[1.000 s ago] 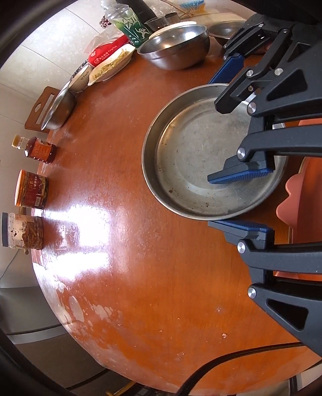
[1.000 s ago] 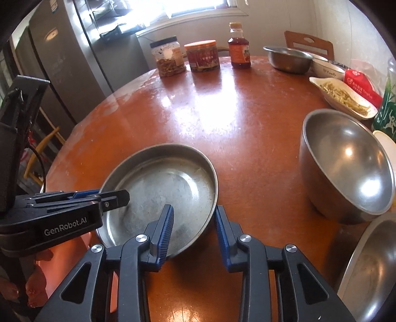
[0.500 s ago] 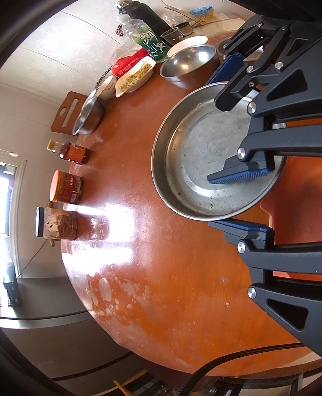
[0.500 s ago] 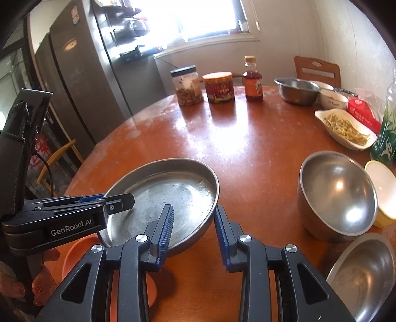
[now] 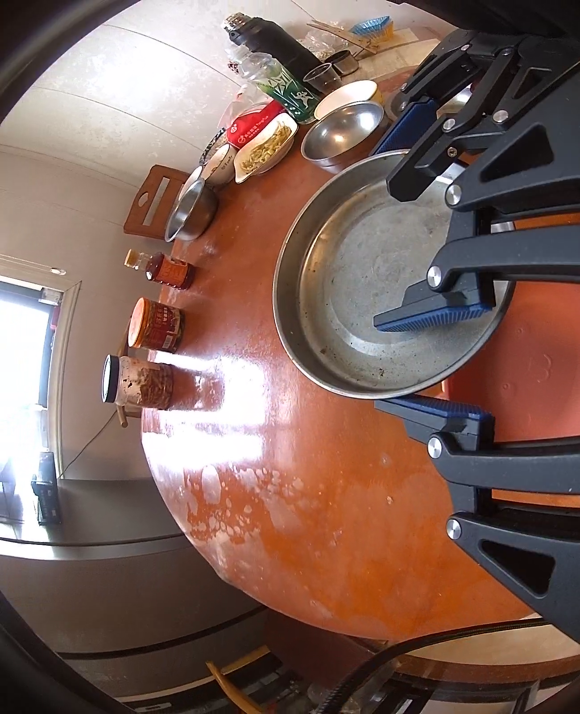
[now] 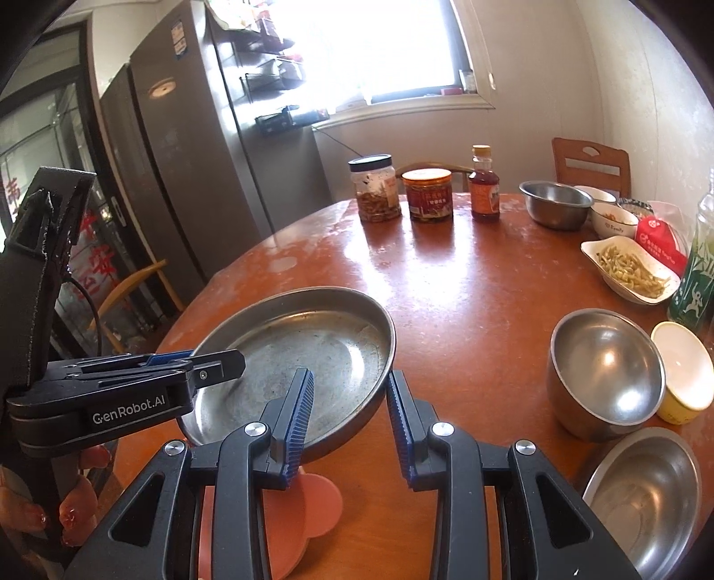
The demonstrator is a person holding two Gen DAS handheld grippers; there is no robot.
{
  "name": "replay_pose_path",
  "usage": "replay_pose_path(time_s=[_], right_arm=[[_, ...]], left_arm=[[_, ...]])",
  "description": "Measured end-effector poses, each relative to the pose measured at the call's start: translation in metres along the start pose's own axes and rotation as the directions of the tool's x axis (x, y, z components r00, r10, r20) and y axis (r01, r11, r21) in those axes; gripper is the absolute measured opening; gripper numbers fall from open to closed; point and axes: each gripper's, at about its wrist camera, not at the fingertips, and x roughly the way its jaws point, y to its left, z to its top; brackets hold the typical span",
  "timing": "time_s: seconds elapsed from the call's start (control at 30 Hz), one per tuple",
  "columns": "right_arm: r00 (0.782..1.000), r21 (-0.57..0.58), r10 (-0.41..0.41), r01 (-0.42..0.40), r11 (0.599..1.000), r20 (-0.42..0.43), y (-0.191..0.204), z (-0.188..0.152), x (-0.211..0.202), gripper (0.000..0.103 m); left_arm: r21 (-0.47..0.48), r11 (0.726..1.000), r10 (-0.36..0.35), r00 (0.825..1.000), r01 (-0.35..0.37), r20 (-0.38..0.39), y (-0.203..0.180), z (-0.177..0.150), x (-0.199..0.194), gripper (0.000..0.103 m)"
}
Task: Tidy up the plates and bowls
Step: 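Lift the metal pan and lower it onto the pink plate with both grippers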
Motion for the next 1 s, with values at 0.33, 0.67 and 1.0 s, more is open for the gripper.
replay_pose_path(time_s=[0.33,0.67,1.0], right_arm=[[0.999,-0.046,0.033,-0.033,0.998,-0.006,0.025,-0.013,-0.008,0.035],[0.998,-0.096,0.043,-0.046,0.994,-0.036,0.042,-0.031,-0.010,0.036],[0.996,-0.135,0.042,-0.052,0.989,-0.075,0.051,-0.049,-0.004,0.036]], left_arm=[[-0.028,0.999,0.031,0.999,-0.030,0.033,0.018,-0.024,-0.023,0.028],[-0.044,0.997,0.059,0.997,-0.057,0.043,0.029,-0.047,-0.028,0.028],[-0.049,0.996,0.081,0.996,-0.079,0.035,0.038,-0.067,-0.025,0.028]])
